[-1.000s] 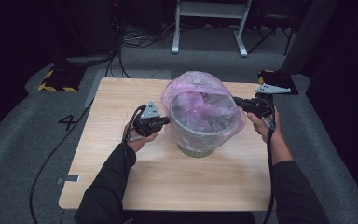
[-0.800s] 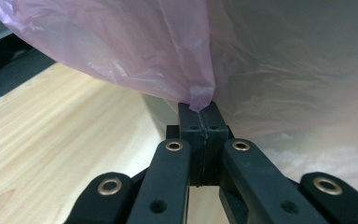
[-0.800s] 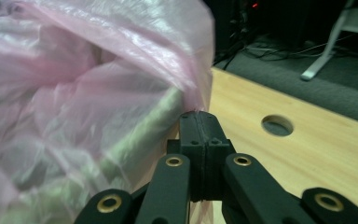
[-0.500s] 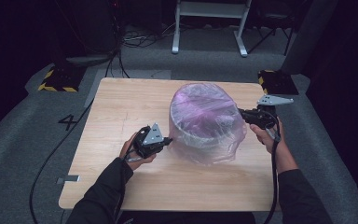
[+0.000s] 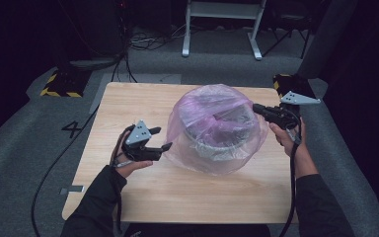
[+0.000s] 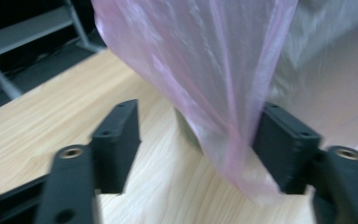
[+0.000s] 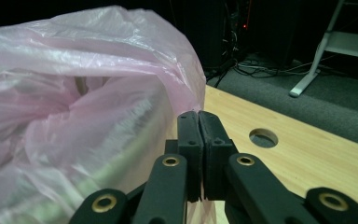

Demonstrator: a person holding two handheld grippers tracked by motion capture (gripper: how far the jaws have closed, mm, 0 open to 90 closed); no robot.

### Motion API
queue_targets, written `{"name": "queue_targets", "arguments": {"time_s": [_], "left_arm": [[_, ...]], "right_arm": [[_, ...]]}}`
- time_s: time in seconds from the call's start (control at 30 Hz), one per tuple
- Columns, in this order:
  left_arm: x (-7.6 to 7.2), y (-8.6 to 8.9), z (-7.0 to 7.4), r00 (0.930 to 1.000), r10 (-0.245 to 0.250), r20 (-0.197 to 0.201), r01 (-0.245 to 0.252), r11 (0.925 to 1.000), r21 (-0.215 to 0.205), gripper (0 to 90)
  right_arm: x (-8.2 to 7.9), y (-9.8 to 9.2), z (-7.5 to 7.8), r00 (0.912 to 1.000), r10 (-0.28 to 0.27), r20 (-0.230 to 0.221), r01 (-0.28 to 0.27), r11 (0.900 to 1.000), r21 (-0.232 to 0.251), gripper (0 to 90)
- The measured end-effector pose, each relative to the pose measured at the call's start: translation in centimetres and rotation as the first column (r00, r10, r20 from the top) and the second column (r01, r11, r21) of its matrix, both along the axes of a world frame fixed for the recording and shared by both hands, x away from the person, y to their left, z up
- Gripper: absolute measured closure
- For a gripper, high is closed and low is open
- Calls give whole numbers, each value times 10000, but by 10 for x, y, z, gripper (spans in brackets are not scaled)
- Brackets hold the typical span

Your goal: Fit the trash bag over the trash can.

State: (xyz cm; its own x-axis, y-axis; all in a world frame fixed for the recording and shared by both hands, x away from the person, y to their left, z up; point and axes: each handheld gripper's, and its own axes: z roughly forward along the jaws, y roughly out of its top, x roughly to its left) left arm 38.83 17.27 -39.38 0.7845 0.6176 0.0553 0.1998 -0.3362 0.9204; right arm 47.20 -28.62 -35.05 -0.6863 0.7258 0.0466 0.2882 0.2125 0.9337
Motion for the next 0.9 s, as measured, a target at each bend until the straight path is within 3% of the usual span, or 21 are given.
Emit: {"name": "queue_targets", "arguments": {"time_s": [0.07,0.2,0.3,0.4,0.6,0.7,0.77,0.83,0.9], "left_arm": [[0,0,11,9999,-27,149,30,9997,-225,226],[-4,-4,30,9984,-187,540,214,9986,-488,192],[-6,-1,41,9970,-261,731,331,9949,-958,187],[-3,-8,53,9945,-467,943,526,9967,-615,186],[5,-38,65,9918,-1014,781,1012,9948,61,163],[10,-49,65,9943,-747,766,713,9964,458,161],[15,-53,64,9956,-508,785,451,9964,719,210],[19,-54,62,9962,-280,820,205,9957,906,317],[24,-52,61,9964,-309,790,247,9967,778,395]], "right_arm": [[1,3,2,10000,17,13,-17,10000,50,879],[4,11,9,9998,117,131,-116,9999,-104,872],[6,15,13,9998,90,161,-87,9997,-223,866],[7,19,15,9996,152,232,-143,9992,-370,860],[11,24,18,9997,185,144,-177,9983,-555,849],[12,25,20,9994,299,157,-289,9977,-620,844],[12,26,20,9992,350,176,-336,9967,-732,842],[13,27,20,9989,443,161,-431,9968,-678,838],[13,28,21,9980,590,227,-572,9959,-705,834]]}}
